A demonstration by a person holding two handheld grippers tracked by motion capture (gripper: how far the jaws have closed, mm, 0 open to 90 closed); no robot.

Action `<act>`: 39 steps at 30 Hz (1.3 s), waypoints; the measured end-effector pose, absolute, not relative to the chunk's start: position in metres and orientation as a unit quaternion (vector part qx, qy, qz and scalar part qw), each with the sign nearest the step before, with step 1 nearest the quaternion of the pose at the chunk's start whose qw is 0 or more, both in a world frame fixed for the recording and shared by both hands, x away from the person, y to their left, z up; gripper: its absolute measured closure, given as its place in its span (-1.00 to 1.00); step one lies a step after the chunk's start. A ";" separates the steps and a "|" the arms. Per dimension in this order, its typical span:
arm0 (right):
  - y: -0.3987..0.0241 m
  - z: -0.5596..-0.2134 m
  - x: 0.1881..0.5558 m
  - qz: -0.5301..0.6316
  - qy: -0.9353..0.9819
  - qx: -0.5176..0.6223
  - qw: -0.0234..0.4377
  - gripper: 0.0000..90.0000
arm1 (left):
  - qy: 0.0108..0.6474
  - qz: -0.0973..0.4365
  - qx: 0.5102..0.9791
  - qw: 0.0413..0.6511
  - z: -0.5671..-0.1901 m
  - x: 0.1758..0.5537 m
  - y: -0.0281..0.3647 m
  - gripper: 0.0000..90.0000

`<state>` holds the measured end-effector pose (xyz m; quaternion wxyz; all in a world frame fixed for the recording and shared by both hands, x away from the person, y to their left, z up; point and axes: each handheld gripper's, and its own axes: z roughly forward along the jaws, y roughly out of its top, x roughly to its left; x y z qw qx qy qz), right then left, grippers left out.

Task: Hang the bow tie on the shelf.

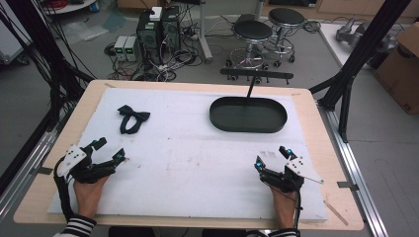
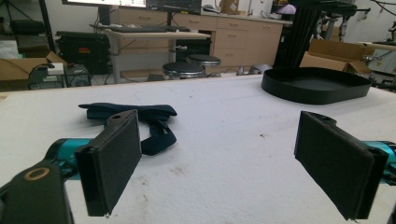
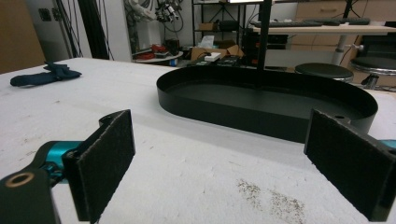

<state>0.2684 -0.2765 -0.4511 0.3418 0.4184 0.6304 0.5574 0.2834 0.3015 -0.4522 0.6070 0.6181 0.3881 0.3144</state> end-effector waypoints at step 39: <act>-0.276 -0.451 0.268 0.557 0.630 0.419 0.343 -0.83 | 0.456 0.291 0.639 0.547 -0.432 0.307 0.318 -0.67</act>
